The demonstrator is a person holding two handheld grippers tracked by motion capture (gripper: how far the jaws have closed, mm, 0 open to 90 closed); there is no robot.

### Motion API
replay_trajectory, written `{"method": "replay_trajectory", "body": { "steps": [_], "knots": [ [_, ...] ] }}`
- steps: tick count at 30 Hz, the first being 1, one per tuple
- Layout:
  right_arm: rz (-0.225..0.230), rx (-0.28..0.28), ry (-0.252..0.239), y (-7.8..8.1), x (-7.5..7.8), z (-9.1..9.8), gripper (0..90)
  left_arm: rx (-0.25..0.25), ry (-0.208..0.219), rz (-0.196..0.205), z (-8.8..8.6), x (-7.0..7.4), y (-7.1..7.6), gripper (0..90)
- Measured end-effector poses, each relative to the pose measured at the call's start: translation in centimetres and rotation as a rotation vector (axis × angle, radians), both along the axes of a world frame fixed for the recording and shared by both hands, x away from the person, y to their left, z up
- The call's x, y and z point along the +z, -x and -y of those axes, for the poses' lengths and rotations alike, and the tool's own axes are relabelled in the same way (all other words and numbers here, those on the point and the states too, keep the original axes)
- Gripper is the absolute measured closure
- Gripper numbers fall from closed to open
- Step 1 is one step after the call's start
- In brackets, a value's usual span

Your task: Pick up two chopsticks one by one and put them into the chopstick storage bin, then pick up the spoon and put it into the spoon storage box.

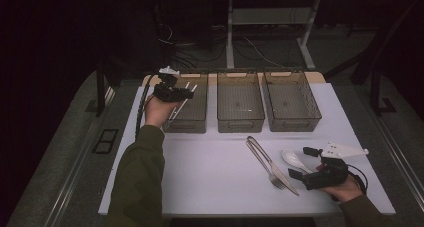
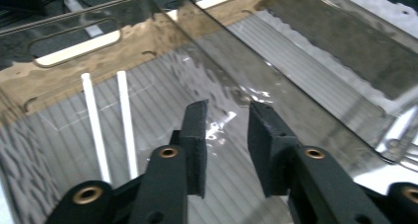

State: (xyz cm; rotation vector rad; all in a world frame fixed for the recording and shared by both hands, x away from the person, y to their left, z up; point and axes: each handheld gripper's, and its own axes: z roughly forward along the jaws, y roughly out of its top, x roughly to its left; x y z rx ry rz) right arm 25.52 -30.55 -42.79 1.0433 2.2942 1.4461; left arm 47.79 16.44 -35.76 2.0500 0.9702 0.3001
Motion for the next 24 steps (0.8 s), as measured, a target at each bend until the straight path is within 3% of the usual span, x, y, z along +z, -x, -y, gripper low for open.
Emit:
{"method": "replay_trajectory", "body": {
  "steps": [5,11,19,24],
  "knots": [
    [0.001,-0.003,0.001,0.0,0.0,0.0,0.5,-0.025,0.046,0.022,0.3,0.4,1.7,59.0],
    [-0.004,-0.003,0.012,0.0,-0.1,0.0,0.5,-0.072,0.06,0.033,0.5,0.5,3.9,48.1],
    [0.0,0.0,0.016,0.1,-0.1,-0.1,0.5,-0.117,0.109,0.06,0.7,0.2,7.8,43.2],
    [0.002,0.0,0.015,0.1,0.0,0.0,0.5,-0.128,0.118,0.069,0.8,-0.1,9.7,38.5]
  ]
}}
